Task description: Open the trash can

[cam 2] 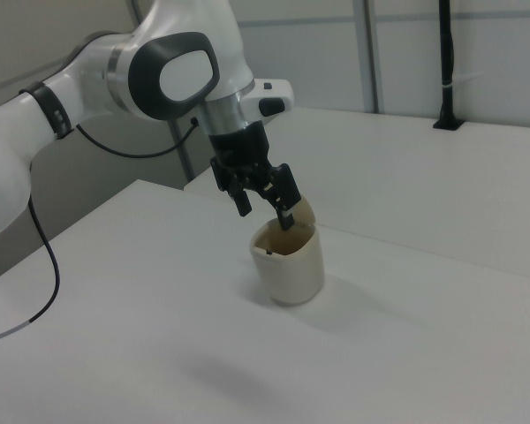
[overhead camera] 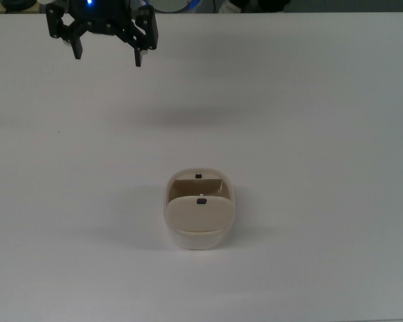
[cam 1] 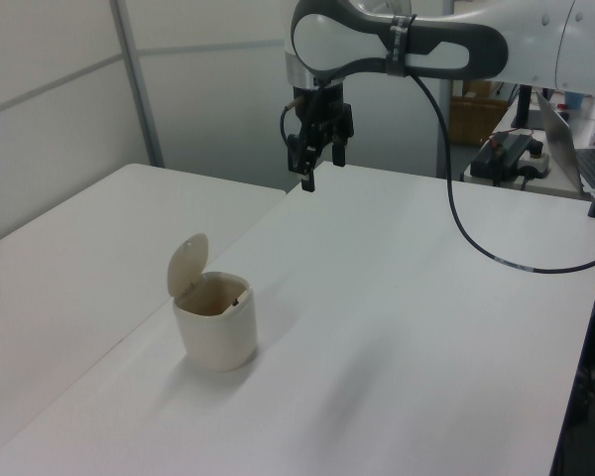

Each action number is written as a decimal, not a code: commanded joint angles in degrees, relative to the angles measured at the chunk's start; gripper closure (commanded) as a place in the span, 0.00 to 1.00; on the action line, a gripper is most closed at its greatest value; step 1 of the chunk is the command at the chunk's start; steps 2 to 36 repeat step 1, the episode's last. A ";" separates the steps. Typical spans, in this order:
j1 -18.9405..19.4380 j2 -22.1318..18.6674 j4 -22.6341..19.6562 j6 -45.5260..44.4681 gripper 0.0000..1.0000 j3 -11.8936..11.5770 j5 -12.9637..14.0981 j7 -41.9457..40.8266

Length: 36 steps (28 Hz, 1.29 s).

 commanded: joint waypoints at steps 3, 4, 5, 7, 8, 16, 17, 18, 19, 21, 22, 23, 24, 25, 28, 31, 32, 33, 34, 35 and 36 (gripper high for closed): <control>0.17 -1.36 -1.23 -1.17 0.00 -0.69 0.58 -1.82; 0.17 -1.36 -1.23 -1.17 0.00 -0.69 0.58 -1.82; 0.17 -1.36 -1.23 -1.17 0.00 -0.69 0.58 -1.82; 0.17 -1.36 -1.23 -1.17 0.00 -0.69 0.58 -1.82; 0.17 -1.36 -1.23 -1.17 0.00 -0.69 0.58 -1.82; 0.17 -1.36 -1.23 -1.17 0.00 -0.69 0.58 -1.82; 0.17 -1.36 -1.23 -1.17 0.00 -0.69 0.58 -1.82; 0.17 -1.36 -1.23 -1.17 0.00 -0.69 0.58 -1.82; 0.17 -1.36 -1.23 -1.17 0.00 -0.69 0.58 -1.82; 0.17 -1.36 -1.23 -1.17 0.00 -0.69 0.58 -1.82; 0.17 -1.36 -1.23 -1.17 0.00 -0.69 0.58 -1.82; 0.17 -1.36 -1.23 -1.17 0.00 -0.69 0.58 -1.82; 0.17 -1.36 -1.23 -1.17 0.00 -0.69 0.58 -1.82; 0.17 -1.36 -1.23 -1.17 0.00 -0.69 0.58 -1.82; 0.17 -1.36 -1.23 -1.17 0.00 -0.69 0.58 -1.82; 0.17 -1.36 -1.23 -1.17 0.00 -0.69 0.58 -1.82; 0.17 -1.36 -1.23 -1.17 0.00 -0.69 0.58 -1.82; 0.17 -1.36 -1.23 -1.17 0.00 -0.69 0.58 -1.82; 0.17 -1.36 -1.23 -1.17 0.00 -0.69 0.58 -1.82; 0.17 -1.36 -1.23 -1.17 0.00 -0.69 0.58 -1.82; 0.17 -1.36 -1.23 -1.17 0.00 -0.69 0.58 -1.82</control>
